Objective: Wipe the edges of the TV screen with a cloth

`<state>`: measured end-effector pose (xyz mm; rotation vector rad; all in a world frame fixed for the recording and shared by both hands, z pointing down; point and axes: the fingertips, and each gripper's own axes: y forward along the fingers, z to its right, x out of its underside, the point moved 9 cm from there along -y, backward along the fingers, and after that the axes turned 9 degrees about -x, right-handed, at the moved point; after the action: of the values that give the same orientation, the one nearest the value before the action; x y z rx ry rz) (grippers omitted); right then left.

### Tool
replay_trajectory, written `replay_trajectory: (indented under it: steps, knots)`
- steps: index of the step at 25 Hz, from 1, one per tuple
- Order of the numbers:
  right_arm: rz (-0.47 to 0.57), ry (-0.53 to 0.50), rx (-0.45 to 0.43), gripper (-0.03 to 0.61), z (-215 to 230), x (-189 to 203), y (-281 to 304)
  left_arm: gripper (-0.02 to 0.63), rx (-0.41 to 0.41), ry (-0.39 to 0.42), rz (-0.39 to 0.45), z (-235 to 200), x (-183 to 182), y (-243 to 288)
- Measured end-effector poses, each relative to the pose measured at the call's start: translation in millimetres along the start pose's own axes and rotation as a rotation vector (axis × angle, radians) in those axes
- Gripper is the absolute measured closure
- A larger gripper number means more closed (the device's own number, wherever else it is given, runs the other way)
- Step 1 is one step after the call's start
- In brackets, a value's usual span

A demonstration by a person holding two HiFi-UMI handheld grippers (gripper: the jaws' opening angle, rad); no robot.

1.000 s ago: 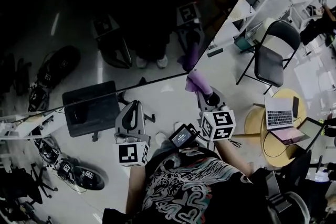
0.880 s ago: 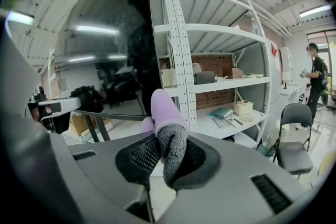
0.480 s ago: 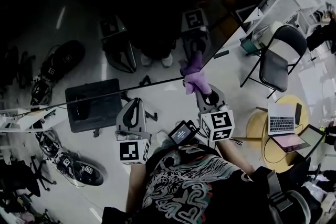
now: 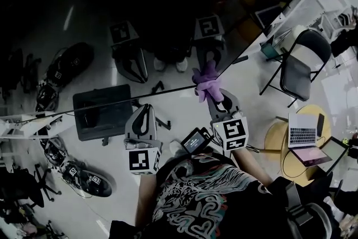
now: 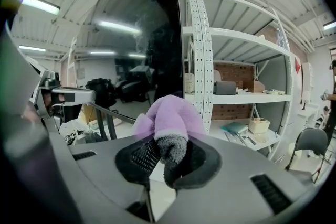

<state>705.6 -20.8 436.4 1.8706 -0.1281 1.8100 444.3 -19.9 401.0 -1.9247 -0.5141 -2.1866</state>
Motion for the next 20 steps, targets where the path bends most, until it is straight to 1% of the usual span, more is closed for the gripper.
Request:
replay_trajectory:
  steps: [7,13,20]
  knots:
    - [0.003,-0.013,-0.042,0.491,1,-4,8,0.581,-0.017,-0.009,0.000,-3,0,6]
    - [0.012,-0.016,-0.083,0.491,-1,-6,12,0.581,-0.020,-0.013,-0.021,-3,4,9]
    - [0.018,-0.026,-0.109,0.491,-3,-8,12,0.581,-0.033,-0.016,-0.026,-1,3,4]
